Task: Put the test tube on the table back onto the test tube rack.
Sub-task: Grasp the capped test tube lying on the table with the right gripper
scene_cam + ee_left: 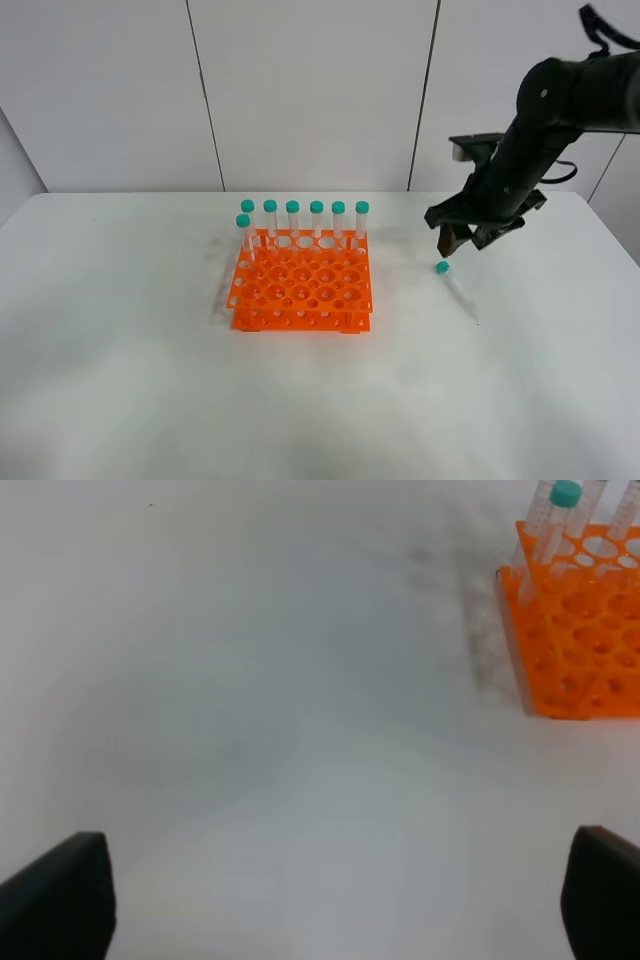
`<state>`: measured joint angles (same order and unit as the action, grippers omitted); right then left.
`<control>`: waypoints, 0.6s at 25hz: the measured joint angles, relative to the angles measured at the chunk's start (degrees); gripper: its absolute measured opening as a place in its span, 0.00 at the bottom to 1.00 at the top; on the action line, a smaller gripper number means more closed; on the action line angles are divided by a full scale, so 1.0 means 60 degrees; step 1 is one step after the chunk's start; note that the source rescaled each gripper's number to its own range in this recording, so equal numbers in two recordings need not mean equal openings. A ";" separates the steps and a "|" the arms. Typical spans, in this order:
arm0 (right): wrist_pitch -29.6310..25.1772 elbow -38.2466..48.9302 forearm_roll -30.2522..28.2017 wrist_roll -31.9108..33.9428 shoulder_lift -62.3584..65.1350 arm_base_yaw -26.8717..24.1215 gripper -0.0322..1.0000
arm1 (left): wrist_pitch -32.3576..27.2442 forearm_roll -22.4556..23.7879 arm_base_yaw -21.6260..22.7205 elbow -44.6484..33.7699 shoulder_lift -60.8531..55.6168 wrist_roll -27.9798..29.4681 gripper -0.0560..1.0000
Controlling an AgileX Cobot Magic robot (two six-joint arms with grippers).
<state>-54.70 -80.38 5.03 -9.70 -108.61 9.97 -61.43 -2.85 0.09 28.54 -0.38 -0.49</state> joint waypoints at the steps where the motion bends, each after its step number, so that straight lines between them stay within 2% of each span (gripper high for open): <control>1: -0.0116 0.0000 -0.0172 0.0135 -0.0214 0.0000 0.96 | 0.0000 0.0000 0.0000 0.0000 0.0000 0.0000 0.98; 10: -0.0279 0.0000 -0.1298 0.0626 -0.0881 -0.0029 0.96 | 0.0000 0.0000 0.0000 0.0000 0.0000 0.0000 0.98; 15: -0.0152 0.0000 -0.0956 0.0667 -0.1106 -0.0423 0.96 | 0.0000 0.0000 0.0000 0.0000 0.0000 0.0000 0.98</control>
<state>-55.61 -80.38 -0.71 -5.69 -115.24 7.44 -61.43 -2.85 0.09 28.54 -0.38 -0.49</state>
